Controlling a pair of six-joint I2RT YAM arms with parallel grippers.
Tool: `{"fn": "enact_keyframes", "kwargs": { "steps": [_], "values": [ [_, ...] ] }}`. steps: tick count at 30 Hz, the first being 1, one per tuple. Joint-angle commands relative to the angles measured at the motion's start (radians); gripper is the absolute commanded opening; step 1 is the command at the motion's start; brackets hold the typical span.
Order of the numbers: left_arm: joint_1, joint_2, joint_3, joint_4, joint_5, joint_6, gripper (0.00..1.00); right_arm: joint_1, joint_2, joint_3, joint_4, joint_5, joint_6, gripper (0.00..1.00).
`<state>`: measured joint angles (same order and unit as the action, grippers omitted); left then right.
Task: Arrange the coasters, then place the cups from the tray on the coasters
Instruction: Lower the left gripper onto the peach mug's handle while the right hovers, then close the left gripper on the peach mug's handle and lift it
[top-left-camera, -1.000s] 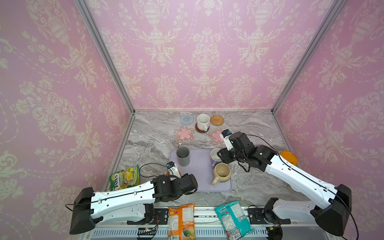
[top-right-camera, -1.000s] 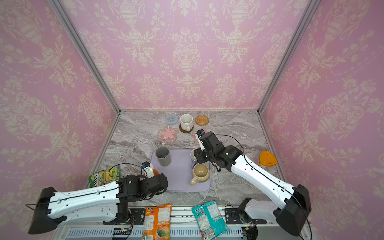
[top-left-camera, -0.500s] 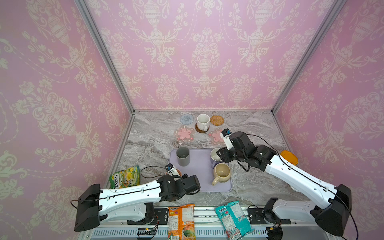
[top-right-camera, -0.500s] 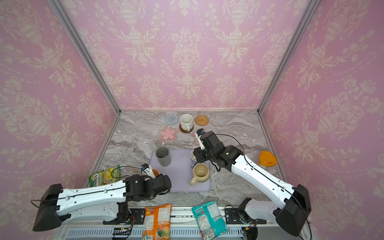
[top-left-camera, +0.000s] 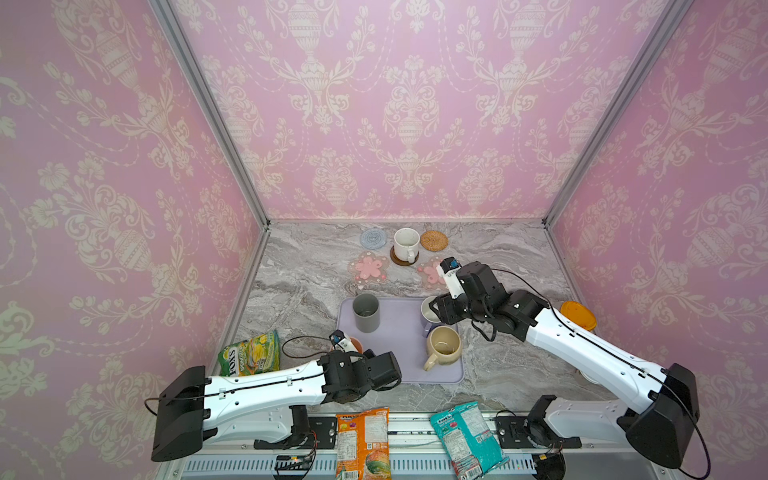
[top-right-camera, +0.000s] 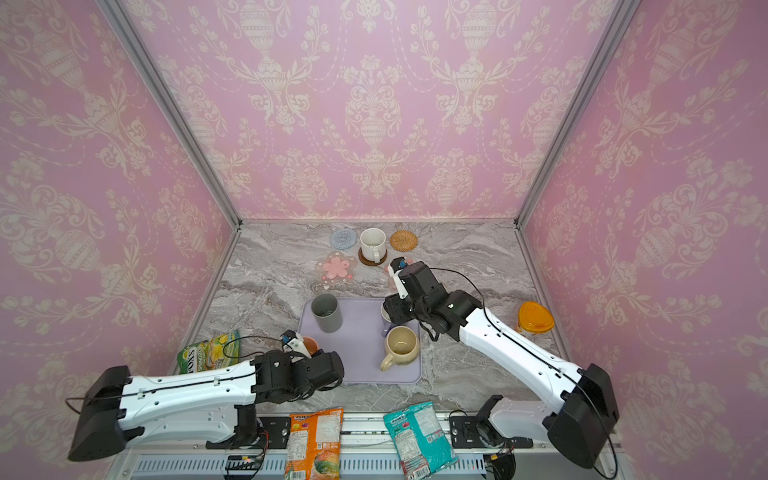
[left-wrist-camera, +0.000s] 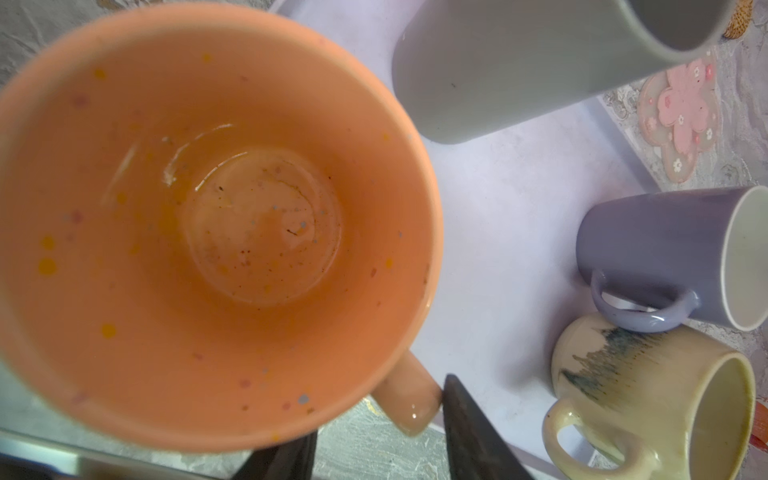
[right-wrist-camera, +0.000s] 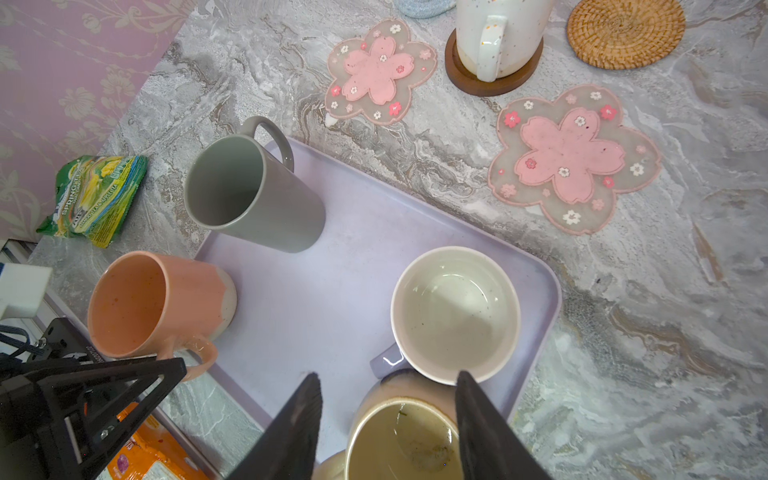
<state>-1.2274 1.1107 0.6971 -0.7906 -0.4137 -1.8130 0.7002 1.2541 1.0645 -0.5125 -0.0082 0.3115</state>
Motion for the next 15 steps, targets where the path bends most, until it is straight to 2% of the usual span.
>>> {"fn": "enact_keyframes", "kwargs": {
  "steps": [1, 6, 15],
  "values": [
    [0.0, 0.0, -0.008, -0.069, 0.058, 0.072, 0.49, -0.008, 0.007, -0.011, 0.018, -0.013, 0.0, 0.54],
    [0.0, -0.003, -0.011, -0.106, 0.113, 0.115, 0.45, -0.009, 0.013, -0.017, 0.024, -0.016, 0.01, 0.54],
    [0.0, 0.004, 0.018, -0.173, 0.12, 0.175, 0.38, -0.01, 0.015, -0.016, 0.021, -0.016, 0.018, 0.54]
  ]
}}
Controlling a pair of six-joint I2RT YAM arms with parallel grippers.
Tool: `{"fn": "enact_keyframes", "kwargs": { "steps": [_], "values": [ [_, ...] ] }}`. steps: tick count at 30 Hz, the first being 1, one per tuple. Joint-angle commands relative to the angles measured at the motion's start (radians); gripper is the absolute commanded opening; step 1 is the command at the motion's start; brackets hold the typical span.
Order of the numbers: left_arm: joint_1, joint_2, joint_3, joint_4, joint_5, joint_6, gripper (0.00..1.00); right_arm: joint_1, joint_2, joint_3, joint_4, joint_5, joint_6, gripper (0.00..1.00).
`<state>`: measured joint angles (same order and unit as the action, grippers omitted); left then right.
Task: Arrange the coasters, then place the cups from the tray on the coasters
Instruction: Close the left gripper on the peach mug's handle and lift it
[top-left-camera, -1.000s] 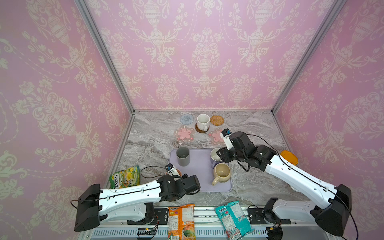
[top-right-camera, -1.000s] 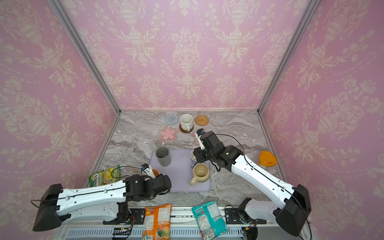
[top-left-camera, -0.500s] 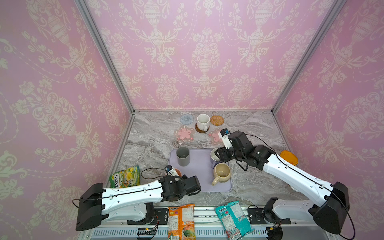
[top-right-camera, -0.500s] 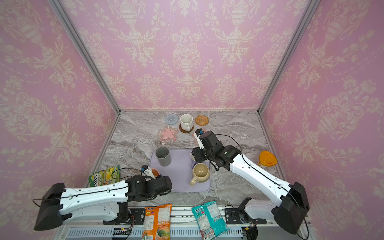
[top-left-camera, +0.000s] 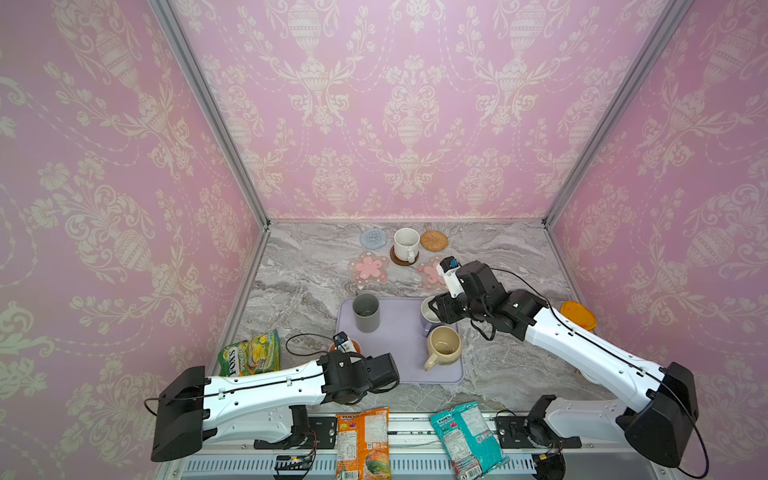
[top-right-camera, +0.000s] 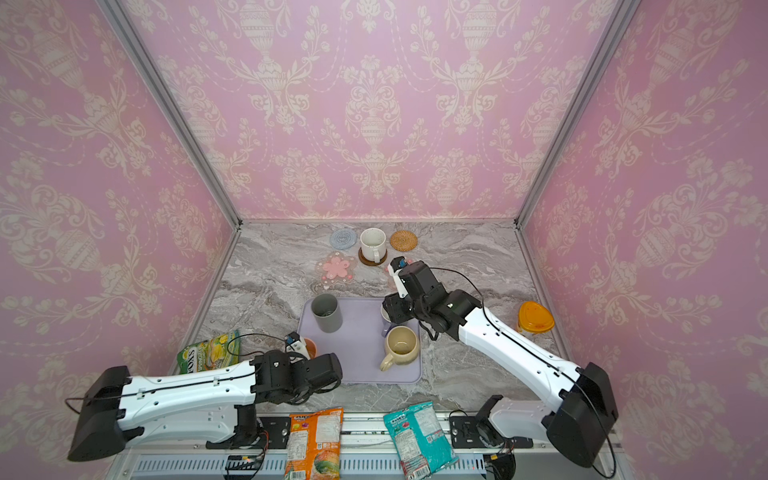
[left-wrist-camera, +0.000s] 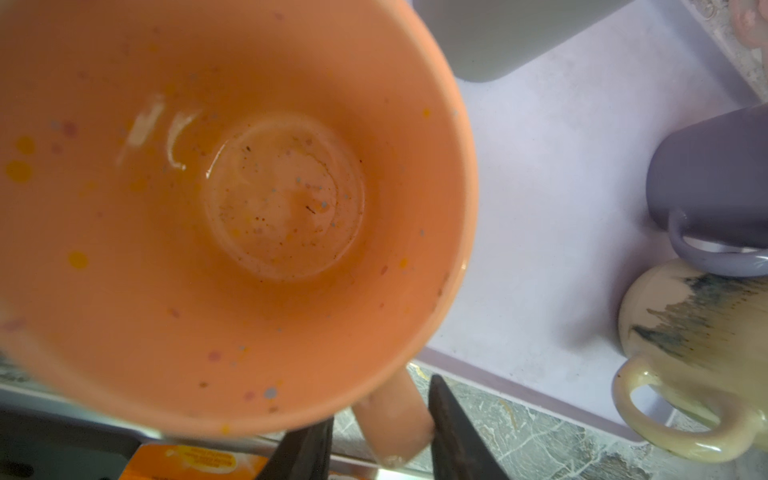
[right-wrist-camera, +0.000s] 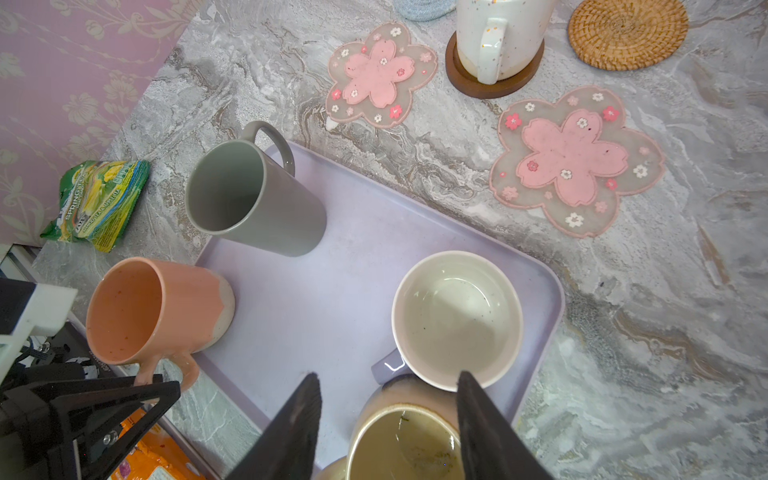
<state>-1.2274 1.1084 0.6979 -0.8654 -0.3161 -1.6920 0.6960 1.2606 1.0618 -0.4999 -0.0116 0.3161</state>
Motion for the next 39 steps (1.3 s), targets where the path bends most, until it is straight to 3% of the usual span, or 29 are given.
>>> {"fn": "enact_keyframes", "kwargs": {
  "steps": [1, 16, 22, 30, 39],
  "values": [
    [0.0, 0.008, 0.021, -0.11, 0.024, 0.062, 0.38, -0.006, 0.007, -0.013, 0.007, -0.014, 0.014, 0.54],
    [-0.003, 0.14, 0.123, -0.243, 0.009, 0.173, 0.33, -0.007, 0.002, -0.017, 0.003, -0.018, 0.02, 0.55],
    [-0.014, 0.186, 0.129, -0.221, 0.009, 0.208, 0.22, -0.007, -0.002, -0.017, -0.005, -0.013, 0.017, 0.55],
    [-0.026, 0.169, 0.146, -0.168, 0.001, 0.285, 0.21, -0.007, -0.01, -0.015, -0.012, -0.014, 0.019, 0.55],
    [-0.03, 0.041, 0.114, -0.049, 0.025, 0.444, 0.22, -0.008, -0.018, -0.011, -0.019, -0.018, 0.029, 0.55]
  ]
}}
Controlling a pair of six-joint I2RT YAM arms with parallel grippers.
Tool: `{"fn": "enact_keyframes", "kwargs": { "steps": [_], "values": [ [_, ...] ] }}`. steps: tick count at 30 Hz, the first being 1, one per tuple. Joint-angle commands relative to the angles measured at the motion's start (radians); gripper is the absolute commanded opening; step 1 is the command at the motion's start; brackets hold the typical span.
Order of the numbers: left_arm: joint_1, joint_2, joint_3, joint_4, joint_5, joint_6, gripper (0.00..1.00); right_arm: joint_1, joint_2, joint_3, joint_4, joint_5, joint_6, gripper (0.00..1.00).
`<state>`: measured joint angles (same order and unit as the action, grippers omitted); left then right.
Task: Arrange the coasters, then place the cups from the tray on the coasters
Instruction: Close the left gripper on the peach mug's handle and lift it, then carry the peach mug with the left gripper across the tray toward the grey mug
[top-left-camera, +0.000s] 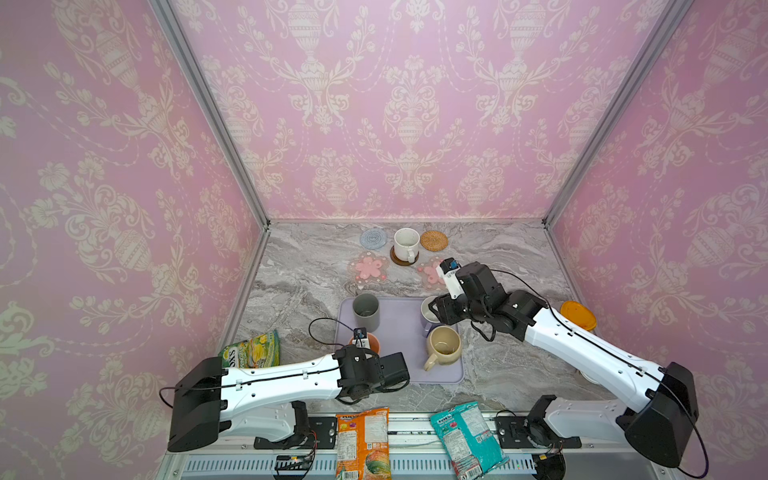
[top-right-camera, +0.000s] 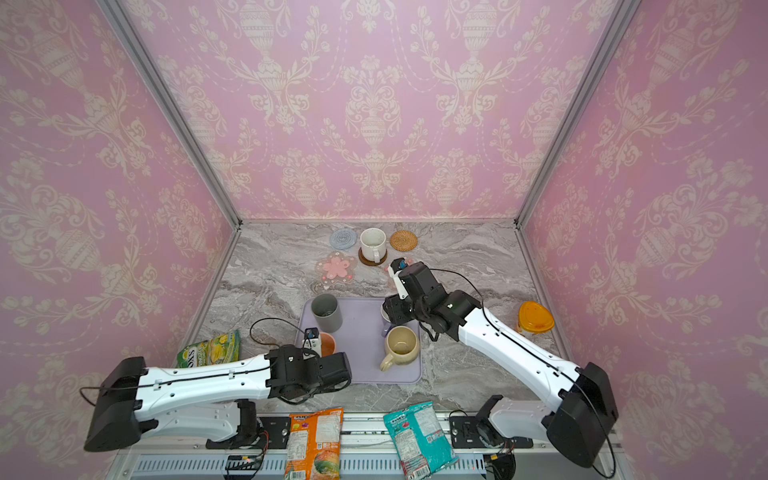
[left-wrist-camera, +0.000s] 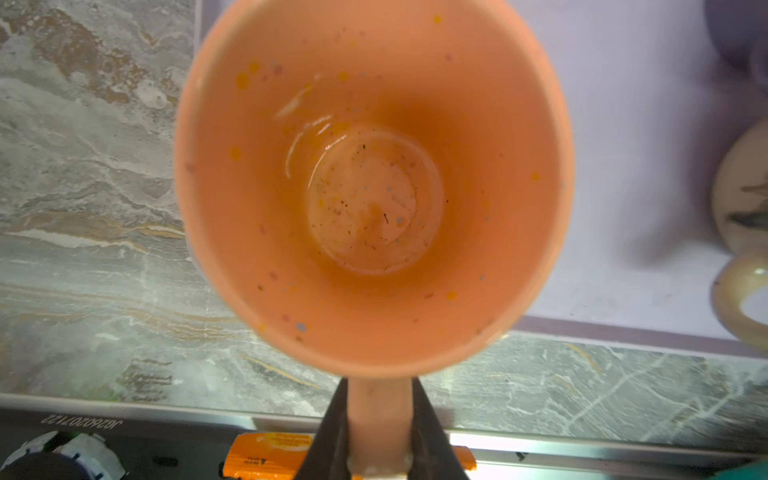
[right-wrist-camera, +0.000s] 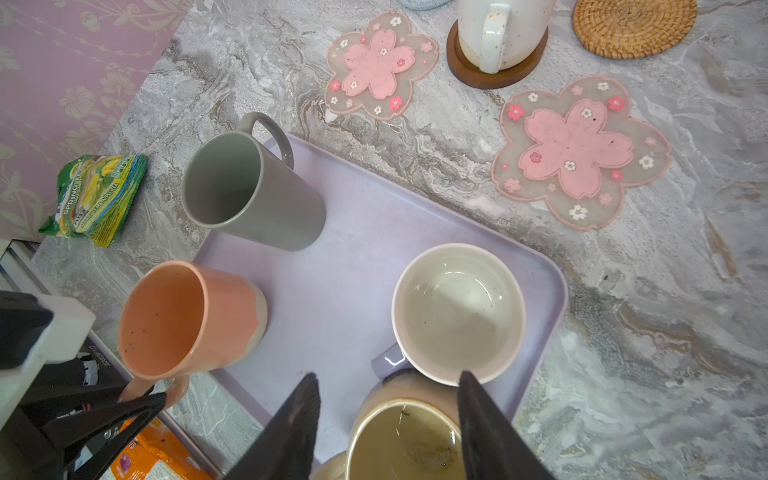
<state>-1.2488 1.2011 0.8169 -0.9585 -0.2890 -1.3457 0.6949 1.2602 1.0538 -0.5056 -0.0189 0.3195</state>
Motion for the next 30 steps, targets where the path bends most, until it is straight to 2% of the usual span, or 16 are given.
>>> {"fn": "enact_keyframes", "kwargs": {
  "steps": [1, 9, 13, 16, 19, 25, 30],
  "values": [
    [-0.008, -0.068, -0.018, 0.05, 0.003, 0.114, 0.22, -0.006, -0.017, -0.004, -0.013, -0.012, 0.026, 0.55],
    [0.015, -0.261, -0.233, 0.077, 0.061, 0.164, 0.24, -0.006, -0.005, 0.0, -0.011, -0.035, 0.043, 0.55],
    [0.025, -0.3, -0.25, 0.05, 0.059, 0.196, 0.28, -0.006, 0.002, 0.007, -0.012, -0.044, 0.049, 0.55],
    [0.053, -0.279, -0.232, 0.035, 0.053, 0.253, 0.28, -0.007, 0.005, 0.01, -0.013, -0.045, 0.055, 0.55],
    [0.106, -0.248, -0.214, 0.043, 0.069, 0.329, 0.3, -0.006, 0.007, 0.014, -0.016, -0.047, 0.06, 0.55],
    [0.259, -0.205, -0.18, 0.07, 0.15, 0.519, 0.42, -0.006, 0.001, 0.016, -0.027, -0.032, 0.059, 0.55],
    [0.354, -0.179, -0.165, 0.116, 0.201, 0.629, 0.44, -0.006, 0.007, 0.016, -0.034, -0.029, 0.055, 0.55]
  ]
}}
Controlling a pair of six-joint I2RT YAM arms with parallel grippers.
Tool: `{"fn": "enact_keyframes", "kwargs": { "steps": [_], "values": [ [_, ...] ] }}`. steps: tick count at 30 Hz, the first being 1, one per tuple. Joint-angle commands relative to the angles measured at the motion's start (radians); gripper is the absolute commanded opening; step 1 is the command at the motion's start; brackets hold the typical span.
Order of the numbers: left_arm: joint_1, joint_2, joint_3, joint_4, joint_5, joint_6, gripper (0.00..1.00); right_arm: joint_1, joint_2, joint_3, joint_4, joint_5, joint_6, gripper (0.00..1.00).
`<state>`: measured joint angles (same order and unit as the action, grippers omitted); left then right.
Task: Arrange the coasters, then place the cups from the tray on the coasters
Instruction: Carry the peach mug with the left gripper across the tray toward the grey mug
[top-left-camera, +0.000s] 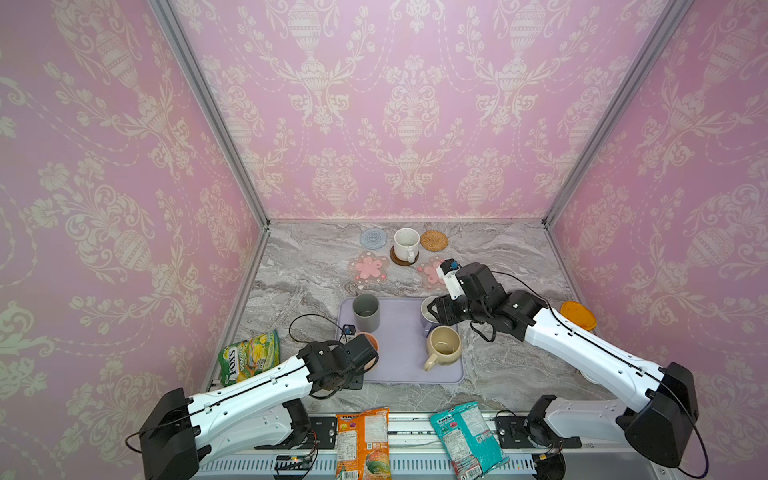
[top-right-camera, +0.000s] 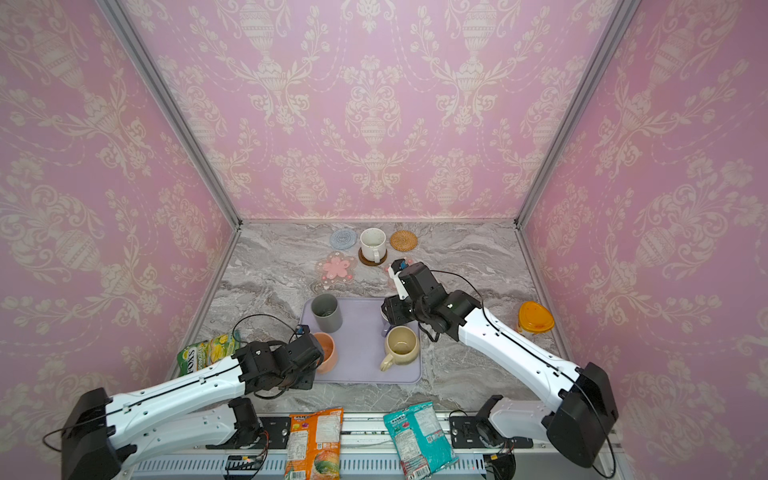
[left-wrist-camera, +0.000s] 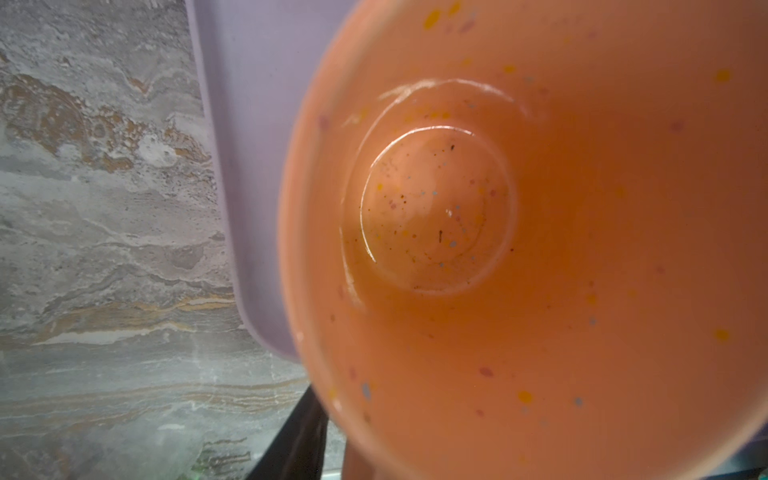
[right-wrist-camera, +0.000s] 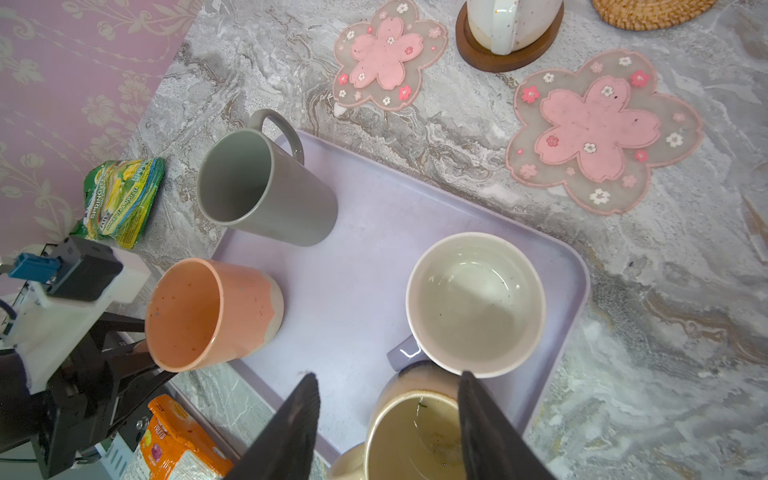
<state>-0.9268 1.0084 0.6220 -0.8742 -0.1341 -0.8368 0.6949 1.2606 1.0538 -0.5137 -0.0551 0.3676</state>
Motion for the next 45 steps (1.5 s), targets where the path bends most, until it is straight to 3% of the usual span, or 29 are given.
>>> {"fn": "enact_keyframes", "kwargs": {
  "steps": [1, 8, 14, 29, 39, 45],
  "values": [
    [0.038, 0.031, 0.038, 0.043, 0.057, 0.135, 0.44, -0.006, 0.008, 0.017, -0.029, 0.009, 0.007, 0.55],
    [0.04, 0.221, 0.102, 0.099, 0.098, 0.289, 0.44, -0.007, 0.029, 0.026, -0.038, 0.013, 0.002, 0.55],
    [0.043, 0.327, 0.204, 0.095, 0.041, 0.356, 0.44, -0.006, 0.028, 0.023, -0.054, 0.033, -0.007, 0.55],
    [0.055, 0.203, 0.175, 0.128, 0.003, 0.272, 0.45, -0.006, 0.045, 0.03, -0.05, 0.014, 0.005, 0.55],
    [0.054, 0.258, 0.161, 0.158, 0.002, 0.263, 0.45, -0.006, 0.049, 0.033, -0.04, 0.004, 0.008, 0.55],
    [0.054, 0.245, 0.148, 0.199, -0.016, 0.251, 0.36, -0.006, 0.065, 0.043, -0.042, -0.01, 0.017, 0.55]
  ]
}}
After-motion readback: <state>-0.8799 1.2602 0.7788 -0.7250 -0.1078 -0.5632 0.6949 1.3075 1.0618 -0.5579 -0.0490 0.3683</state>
